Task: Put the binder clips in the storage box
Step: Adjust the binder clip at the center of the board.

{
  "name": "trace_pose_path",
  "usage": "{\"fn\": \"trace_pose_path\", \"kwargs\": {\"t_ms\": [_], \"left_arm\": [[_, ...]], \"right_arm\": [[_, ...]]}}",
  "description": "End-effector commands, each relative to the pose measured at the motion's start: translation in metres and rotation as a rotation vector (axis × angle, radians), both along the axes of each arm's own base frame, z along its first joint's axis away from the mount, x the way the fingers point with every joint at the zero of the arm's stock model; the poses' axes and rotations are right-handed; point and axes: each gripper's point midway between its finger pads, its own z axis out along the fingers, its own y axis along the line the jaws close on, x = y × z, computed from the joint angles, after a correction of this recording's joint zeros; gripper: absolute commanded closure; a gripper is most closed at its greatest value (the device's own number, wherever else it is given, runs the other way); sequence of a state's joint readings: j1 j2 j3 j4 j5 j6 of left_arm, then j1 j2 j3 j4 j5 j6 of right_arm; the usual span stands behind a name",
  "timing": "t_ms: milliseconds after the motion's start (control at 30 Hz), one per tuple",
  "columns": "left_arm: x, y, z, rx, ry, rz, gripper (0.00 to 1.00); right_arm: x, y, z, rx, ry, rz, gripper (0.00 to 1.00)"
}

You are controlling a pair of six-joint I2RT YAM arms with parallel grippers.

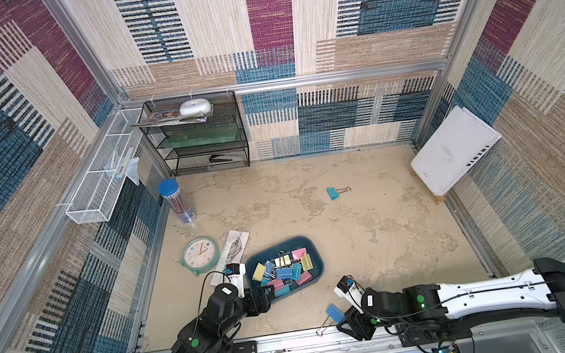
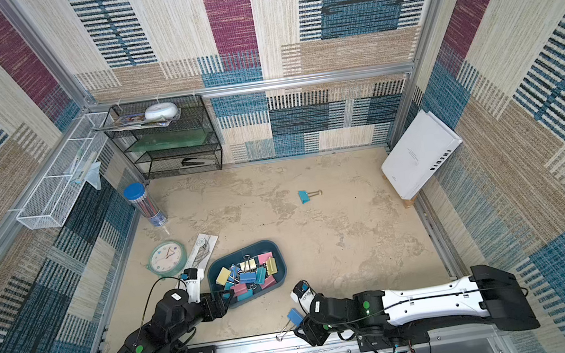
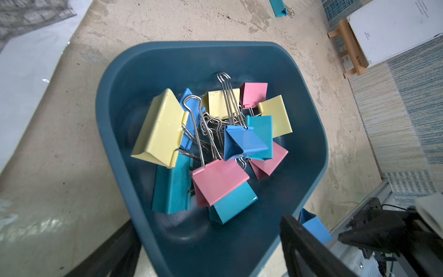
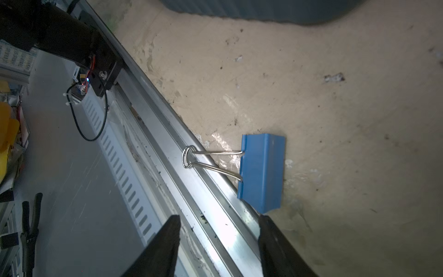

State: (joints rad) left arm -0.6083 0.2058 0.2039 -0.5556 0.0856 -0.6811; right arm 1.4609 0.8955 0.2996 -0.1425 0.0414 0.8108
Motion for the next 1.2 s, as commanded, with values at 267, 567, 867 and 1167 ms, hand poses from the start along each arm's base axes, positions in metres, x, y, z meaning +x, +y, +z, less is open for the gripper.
{"fn": "trace_pose_path", "kwargs": {"t_ms": [267,567,867,1167], "left_arm": [[-0.001,0.000,-0.001,-0.001,0.005,-0.003,0.08],[-0.001,0.000,-0.001,-0.002,0.003,-0.003,0.08],[0.000,0.000,0.000,-0.002,0.001,-0.002,0.08],[-0.001,0.000,-0.001,-0.001,0.004,-0.001,0.08]], "right_arm": [[-0.001,0.042,-0.005,0.021,0.036,0.032,0.42],[0.050,0.054,0.010,0.066,-0.021,-0.009,0.39],[0.056,0.035,0.026,0.061,-0.069,-0.026,0.35],[0.053,-0.006,0.018,-0.034,0.105,-0.275,0.36]]}}
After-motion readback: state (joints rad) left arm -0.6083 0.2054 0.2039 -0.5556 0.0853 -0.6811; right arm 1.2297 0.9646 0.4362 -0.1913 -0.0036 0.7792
